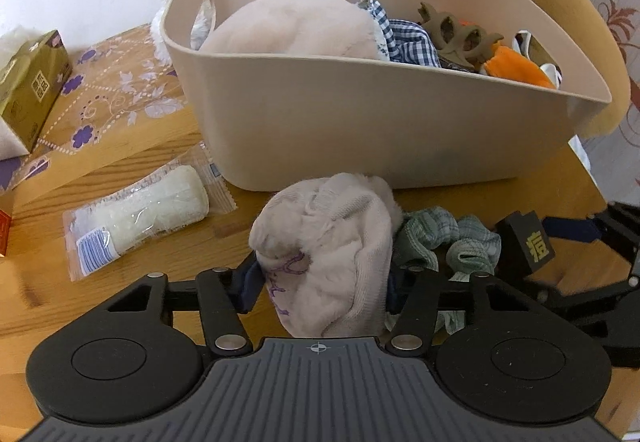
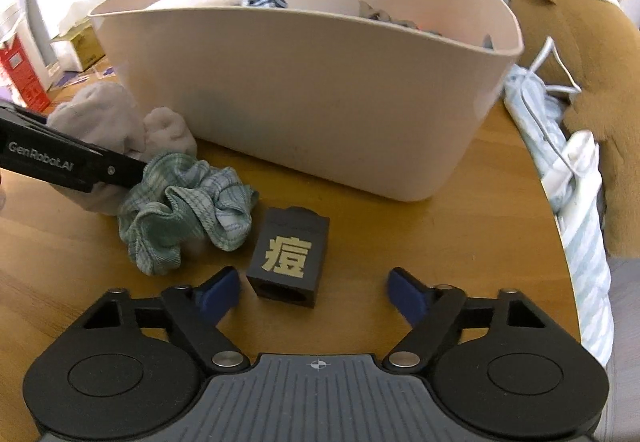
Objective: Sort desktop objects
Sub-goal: 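Grasp the black square box with right tool while left grasps the lavender-print sock, then carry the black box and sock over the basket and open both tools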
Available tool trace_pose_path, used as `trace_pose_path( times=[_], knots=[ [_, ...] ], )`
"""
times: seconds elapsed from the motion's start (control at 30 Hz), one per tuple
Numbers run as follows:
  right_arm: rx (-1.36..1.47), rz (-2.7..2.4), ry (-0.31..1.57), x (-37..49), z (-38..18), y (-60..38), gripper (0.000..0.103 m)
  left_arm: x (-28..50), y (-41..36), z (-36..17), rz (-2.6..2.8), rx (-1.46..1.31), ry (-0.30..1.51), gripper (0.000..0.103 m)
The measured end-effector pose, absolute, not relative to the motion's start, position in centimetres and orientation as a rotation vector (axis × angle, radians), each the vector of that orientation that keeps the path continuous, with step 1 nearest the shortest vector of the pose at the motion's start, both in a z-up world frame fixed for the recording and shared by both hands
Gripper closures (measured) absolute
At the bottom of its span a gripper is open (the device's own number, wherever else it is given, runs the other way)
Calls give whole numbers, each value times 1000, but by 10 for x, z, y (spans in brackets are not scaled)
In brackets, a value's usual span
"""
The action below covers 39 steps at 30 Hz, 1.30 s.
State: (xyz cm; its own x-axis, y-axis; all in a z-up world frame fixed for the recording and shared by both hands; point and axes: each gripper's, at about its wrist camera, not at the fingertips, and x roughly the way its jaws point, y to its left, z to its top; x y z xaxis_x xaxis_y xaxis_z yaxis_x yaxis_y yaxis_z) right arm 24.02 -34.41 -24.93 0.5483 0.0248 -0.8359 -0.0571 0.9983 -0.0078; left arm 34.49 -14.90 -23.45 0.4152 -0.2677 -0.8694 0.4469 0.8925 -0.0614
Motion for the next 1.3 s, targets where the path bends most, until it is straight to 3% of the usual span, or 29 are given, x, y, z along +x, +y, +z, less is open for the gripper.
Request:
trace_pose_path(
  times=[0.1,0.13,0.2,0.8,1.3],
  knots=[
    [-87,71,973,240,-245,-343,50,345,-149,-233,-433,199,1048,53],
    [-111,85,969,240,-243,-342,65,344,-148,-232,-428,198,1048,55],
    [-145,109,972,239,-241,-339,73,343,-146,-230,-427,194,1051,58],
    [-80,148,913,229,-205,-332,74,314,-111,-205,-429,204,1011,60],
    [-88,155,778,216,-138,-323,74,309,-88,-176,-401,186,942,60]
  ],
)
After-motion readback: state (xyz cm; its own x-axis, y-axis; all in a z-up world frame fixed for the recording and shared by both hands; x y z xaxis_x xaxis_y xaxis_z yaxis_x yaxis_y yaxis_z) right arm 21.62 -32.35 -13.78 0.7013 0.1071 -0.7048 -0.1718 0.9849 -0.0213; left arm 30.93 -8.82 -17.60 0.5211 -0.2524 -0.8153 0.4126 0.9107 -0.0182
